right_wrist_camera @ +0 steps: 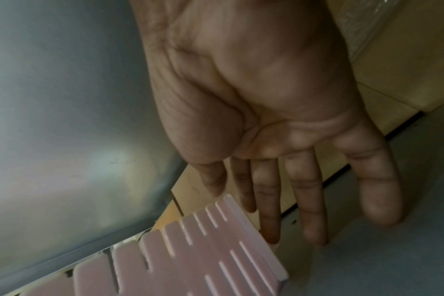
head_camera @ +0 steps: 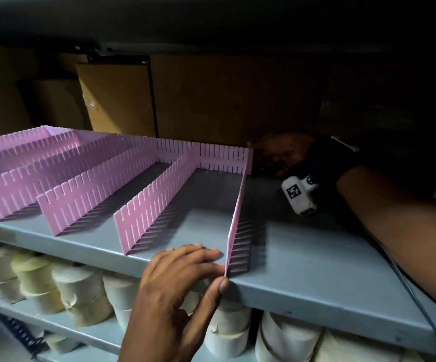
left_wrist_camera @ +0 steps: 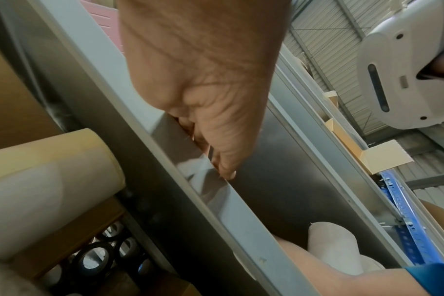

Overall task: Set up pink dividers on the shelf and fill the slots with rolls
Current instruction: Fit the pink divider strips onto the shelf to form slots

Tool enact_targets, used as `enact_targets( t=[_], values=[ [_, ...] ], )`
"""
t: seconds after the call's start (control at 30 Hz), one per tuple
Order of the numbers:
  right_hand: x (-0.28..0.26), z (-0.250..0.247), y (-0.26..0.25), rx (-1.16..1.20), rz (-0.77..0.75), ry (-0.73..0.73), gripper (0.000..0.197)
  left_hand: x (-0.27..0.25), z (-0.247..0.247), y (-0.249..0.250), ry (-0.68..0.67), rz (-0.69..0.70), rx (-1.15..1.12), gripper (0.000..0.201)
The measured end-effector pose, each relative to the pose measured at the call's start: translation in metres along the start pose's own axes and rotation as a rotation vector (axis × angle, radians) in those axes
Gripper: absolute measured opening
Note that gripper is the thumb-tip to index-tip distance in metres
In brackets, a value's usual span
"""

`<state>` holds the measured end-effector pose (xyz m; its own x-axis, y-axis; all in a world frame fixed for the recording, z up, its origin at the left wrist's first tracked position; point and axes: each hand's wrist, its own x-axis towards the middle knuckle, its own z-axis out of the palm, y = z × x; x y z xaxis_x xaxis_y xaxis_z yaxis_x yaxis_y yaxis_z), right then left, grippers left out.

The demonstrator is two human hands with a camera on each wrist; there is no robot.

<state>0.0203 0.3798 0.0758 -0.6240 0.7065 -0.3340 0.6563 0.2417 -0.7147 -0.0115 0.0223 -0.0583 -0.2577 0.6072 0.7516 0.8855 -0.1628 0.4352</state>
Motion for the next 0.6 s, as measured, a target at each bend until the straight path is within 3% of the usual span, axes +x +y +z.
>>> enact_targets(
  t=[0.3, 0.43, 0.6],
  values=[
    [-0.002, 0.004, -0.003, -0.042, 0.012, 0.021, 0.053, -0.003, 0.006, 0.000, 0.078, 0.009, 0.026, 0.016],
    [-0.014, 0.005, -0.016, -0.104, -0.073, 0.239, 0.059, -0.004, 0.003, 0.003, 0.065, -0.025, 0.024, 0.016],
    [-0.066, 0.006, -0.057, -0.129, -0.294, 0.425, 0.054, -0.008, -0.022, 0.002, -0.001, -0.059, -0.097, 0.025]
  ],
)
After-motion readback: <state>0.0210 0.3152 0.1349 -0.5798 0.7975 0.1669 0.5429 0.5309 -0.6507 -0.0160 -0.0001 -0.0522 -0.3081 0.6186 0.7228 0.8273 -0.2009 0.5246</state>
